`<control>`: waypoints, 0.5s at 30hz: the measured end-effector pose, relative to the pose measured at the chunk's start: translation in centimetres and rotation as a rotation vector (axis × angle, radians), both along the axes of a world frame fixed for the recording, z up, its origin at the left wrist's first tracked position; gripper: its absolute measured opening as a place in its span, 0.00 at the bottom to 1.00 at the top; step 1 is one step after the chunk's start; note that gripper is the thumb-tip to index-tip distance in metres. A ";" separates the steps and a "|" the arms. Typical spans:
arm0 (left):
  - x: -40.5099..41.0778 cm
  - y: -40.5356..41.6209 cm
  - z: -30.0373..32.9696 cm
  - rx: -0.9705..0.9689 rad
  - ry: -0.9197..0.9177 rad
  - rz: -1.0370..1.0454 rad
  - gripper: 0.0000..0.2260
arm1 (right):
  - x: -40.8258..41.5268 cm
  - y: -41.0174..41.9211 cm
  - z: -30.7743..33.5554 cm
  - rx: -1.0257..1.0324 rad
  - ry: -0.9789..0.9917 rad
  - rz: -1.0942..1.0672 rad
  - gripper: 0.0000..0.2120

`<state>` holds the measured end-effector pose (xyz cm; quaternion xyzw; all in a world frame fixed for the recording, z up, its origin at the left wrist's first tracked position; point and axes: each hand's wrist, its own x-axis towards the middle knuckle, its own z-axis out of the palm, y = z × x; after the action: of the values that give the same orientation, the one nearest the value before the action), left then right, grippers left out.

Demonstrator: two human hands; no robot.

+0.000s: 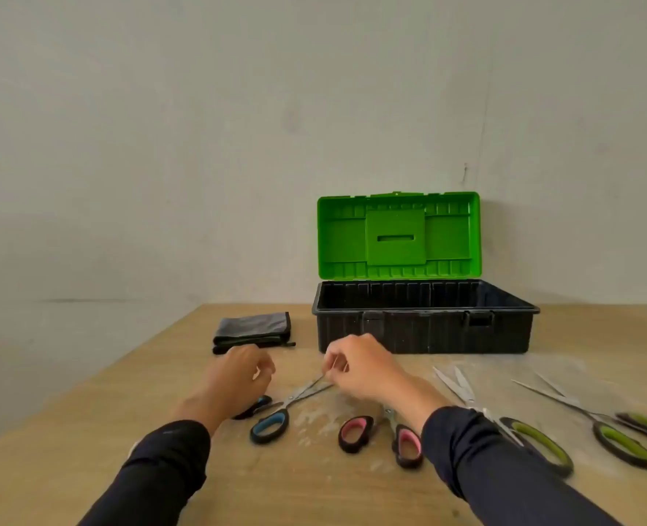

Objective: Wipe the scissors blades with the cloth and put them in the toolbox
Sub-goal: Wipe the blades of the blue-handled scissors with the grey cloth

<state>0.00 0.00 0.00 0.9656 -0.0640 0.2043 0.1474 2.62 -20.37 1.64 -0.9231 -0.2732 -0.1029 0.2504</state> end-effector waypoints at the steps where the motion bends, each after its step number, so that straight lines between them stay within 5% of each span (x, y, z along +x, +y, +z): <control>1: 0.0 0.3 -0.3 -0.002 0.032 0.000 0.08 | 0.2 0.6 -0.5 -0.033 0.045 0.010 0.05; 15: -0.3 0.1 -0.5 -0.073 0.048 -0.150 0.06 | 2.8 0.9 -1.3 -0.194 0.061 0.048 0.03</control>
<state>-0.31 0.15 -0.47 0.9567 -0.1250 0.1719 0.1989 5.40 -19.52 0.36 -0.9389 -0.2961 -0.0417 0.1705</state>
